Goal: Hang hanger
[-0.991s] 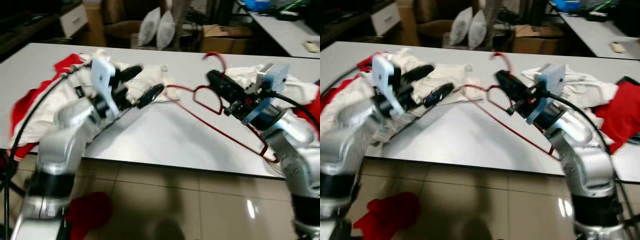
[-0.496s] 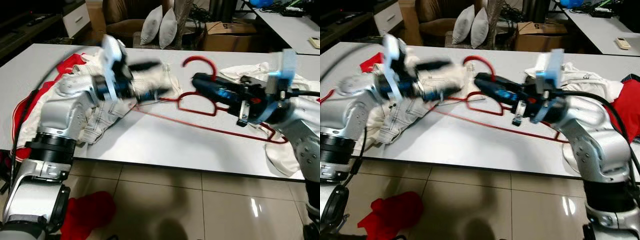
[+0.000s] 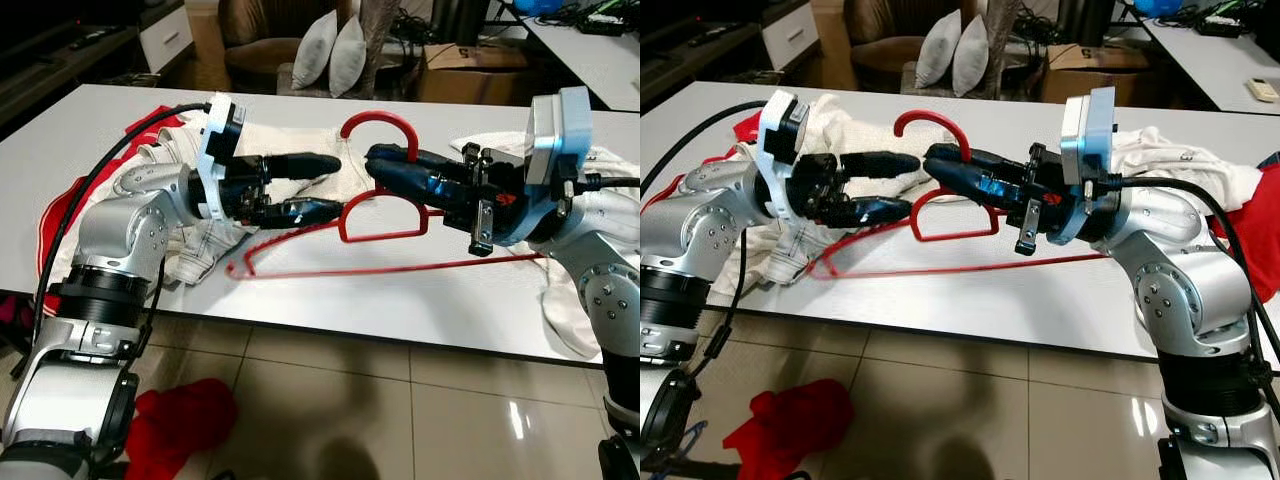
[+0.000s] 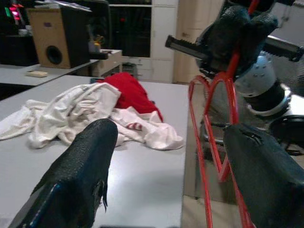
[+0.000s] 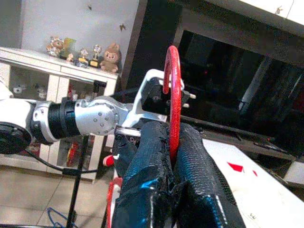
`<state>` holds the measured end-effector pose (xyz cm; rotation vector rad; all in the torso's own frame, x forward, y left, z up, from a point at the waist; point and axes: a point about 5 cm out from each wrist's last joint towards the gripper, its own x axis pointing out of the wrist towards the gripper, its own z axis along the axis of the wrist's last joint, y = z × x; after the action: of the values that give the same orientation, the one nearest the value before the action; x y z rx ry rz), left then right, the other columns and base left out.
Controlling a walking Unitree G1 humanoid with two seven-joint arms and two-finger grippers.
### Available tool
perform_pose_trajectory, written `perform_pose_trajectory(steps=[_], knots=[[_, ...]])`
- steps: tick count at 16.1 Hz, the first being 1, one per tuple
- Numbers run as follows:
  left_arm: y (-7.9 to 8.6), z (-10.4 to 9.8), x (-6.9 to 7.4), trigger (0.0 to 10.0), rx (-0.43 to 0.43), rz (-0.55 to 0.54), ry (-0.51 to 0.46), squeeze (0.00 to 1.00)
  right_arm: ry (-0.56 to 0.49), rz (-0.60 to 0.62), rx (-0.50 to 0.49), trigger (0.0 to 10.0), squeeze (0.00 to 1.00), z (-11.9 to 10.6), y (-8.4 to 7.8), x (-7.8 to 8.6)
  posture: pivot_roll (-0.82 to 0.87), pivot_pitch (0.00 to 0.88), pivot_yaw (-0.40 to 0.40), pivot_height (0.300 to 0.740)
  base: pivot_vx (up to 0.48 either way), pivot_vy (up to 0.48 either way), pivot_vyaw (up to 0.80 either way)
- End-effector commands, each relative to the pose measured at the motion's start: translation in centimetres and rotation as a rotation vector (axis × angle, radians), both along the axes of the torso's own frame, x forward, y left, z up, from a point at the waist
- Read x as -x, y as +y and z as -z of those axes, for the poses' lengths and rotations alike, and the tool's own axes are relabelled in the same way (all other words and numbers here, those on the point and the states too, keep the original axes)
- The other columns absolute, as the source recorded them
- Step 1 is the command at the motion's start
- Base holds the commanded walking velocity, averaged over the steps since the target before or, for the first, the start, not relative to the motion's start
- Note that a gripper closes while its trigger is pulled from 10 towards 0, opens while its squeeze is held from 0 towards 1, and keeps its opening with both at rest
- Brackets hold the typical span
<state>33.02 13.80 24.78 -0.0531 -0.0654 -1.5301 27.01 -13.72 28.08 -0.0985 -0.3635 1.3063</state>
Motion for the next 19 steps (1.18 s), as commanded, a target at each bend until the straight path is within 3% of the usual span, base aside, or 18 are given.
perform_pose_trajectory(steps=[1, 2, 5, 6, 7, 8, 9, 10, 11, 12, 13, 19], knots=[[-0.2, -0.9, 0.1, 2.1, 0.041, 0.048, -0.002, 0.00, -0.024, 0.006, 0.009, 10.0, 0.00, -0.5, -0.1, 0.1, -0.18, 0.000, 0.083, 0.740, 0.000, 0.000, 0.00], [-0.2, -1.3, -0.1, 1.8, 0.083, 0.044, 0.004, 0.00, -0.027, 0.013, 0.020, 10.0, 0.00, -0.4, -0.3, 0.0, -0.17, 0.000, 0.079, 0.740, 0.000, 0.000, 0.00], [-0.1, -1.5, 0.0, 6.2, 0.092, 0.074, 0.020, 0.00, -0.029, 0.014, 0.042, 10.0, 0.00, -0.1, -0.2, -0.1, -0.17, 0.000, 0.083, 0.740, 0.000, 0.000, 0.00], [-0.2, -1.2, 0.2, 8.4, 0.082, 0.090, 0.034, 0.00, -0.033, 0.018, 0.053, 10.0, 0.00, 0.0, -0.1, -0.2, -0.17, 0.000, 0.082, 0.740, 0.000, 0.000, 0.00], [-0.5, -0.5, 0.3, 9.8, 0.030, 0.074, 0.020, 0.00, -0.035, 0.026, 0.051, 10.0, 0.00, -0.1, -0.2, -0.3, -0.16, 0.000, 0.074, 0.740, 0.000, 0.000, 0.00], [-0.6, -0.3, 0.3, 10.0, 0.012, 0.069, 0.016, 0.00, -0.036, 0.028, 0.049, 10.0, 0.00, -0.1, -0.2, -0.3, -0.16, 0.000, 0.072, 0.740, 0.000, 0.000, 0.00], [-1.1, 1.5, 0.0, 9.0, -0.152, 0.013, -0.054, 0.00, -0.041, 0.024, 0.034, 10.0, 0.00, -0.5, -0.1, -0.5, -0.16, 0.000, 0.070, 0.740, 0.000, 0.000, 0.00], [-1.2, 2.1, 0.0, 4.5, -0.194, 0.000, -0.079, 0.00, -0.044, 0.023, 0.029, 10.0, 0.00, -0.6, 0.1, -0.6, -0.16, 0.000, 0.070, 0.740, 0.000, 0.000, 0.00], [-1.2, 2.1, 0.0, 3.3, -0.194, -0.001, -0.081, 0.00, -0.045, 0.022, 0.027, 10.0, 0.00, -0.6, 0.2, -0.6, -0.16, 0.000, 0.071, 0.740, 0.000, 0.000, 0.00], [-1.3, 2.0, -0.1, 0.7, -0.174, -0.008, -0.074, 0.00, -0.046, 0.020, 0.022, 10.0, 0.00, -0.6, 0.3, -0.6, -0.16, 0.000, 0.067, 0.740, 0.000, 0.000, 0.00], [-1.3, 2.0, -0.2, 0.0, -0.171, -0.012, -0.076, 0.00, -0.045, 0.020, 0.018, 10.0, 0.00, -0.5, 0.3, -0.7, -0.16, 0.000, 0.068, 0.740, 0.000, 0.000, 0.00], [-0.8, 1.4, -0.4, 0.0, -0.153, -0.028, -0.113, 0.00, -0.052, 0.025, 0.009, 10.0, 0.00, -0.5, 0.4, -0.8, -0.17, 0.000, 0.071, 0.740, 0.000, 0.000, 0.00]])
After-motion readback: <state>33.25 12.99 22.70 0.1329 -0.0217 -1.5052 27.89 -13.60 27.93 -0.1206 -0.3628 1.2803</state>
